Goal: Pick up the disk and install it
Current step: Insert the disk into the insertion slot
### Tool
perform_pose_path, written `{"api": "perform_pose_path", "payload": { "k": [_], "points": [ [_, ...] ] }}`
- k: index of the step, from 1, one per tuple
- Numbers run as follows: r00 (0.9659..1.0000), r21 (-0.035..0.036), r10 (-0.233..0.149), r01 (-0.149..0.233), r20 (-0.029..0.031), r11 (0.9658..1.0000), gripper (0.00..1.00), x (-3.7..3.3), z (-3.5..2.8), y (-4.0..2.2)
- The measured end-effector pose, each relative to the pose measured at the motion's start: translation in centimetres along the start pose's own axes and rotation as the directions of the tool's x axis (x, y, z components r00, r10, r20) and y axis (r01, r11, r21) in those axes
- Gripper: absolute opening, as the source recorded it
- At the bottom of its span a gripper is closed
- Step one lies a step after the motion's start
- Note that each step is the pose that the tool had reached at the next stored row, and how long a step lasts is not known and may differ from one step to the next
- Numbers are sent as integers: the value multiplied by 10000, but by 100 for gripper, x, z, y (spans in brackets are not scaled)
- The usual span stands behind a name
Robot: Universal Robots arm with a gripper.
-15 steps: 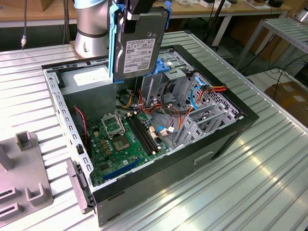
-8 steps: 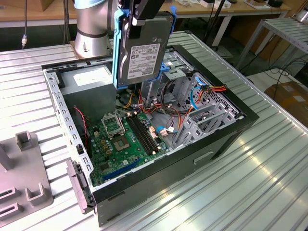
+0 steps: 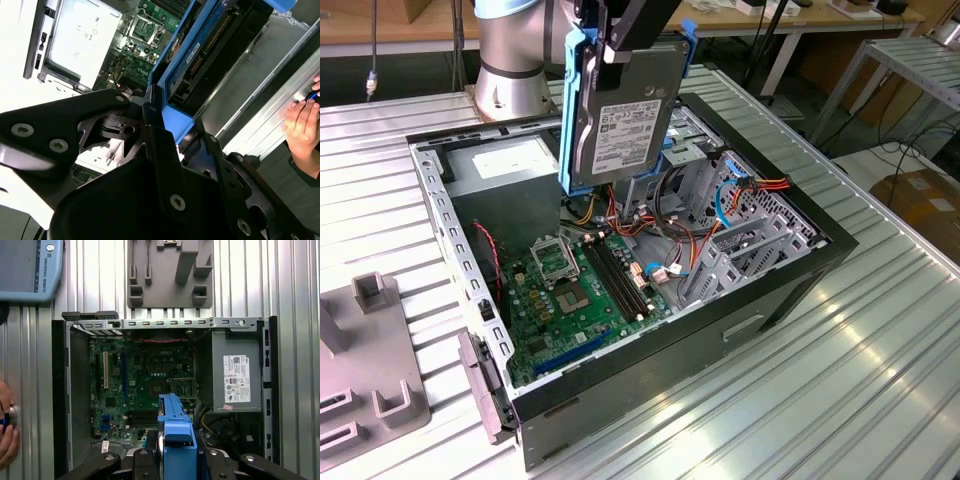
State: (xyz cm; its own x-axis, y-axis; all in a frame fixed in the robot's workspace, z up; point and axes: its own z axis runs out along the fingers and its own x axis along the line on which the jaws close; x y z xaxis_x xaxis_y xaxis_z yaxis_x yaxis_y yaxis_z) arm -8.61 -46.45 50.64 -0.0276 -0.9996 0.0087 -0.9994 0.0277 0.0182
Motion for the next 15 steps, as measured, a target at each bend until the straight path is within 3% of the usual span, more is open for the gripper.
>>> {"api": "perform_pose_path", "payload": {
  "k": [15],
  "points": [
    [9999,4,3,-2,-119,10000,37,291,7,-8]
  ]
}}
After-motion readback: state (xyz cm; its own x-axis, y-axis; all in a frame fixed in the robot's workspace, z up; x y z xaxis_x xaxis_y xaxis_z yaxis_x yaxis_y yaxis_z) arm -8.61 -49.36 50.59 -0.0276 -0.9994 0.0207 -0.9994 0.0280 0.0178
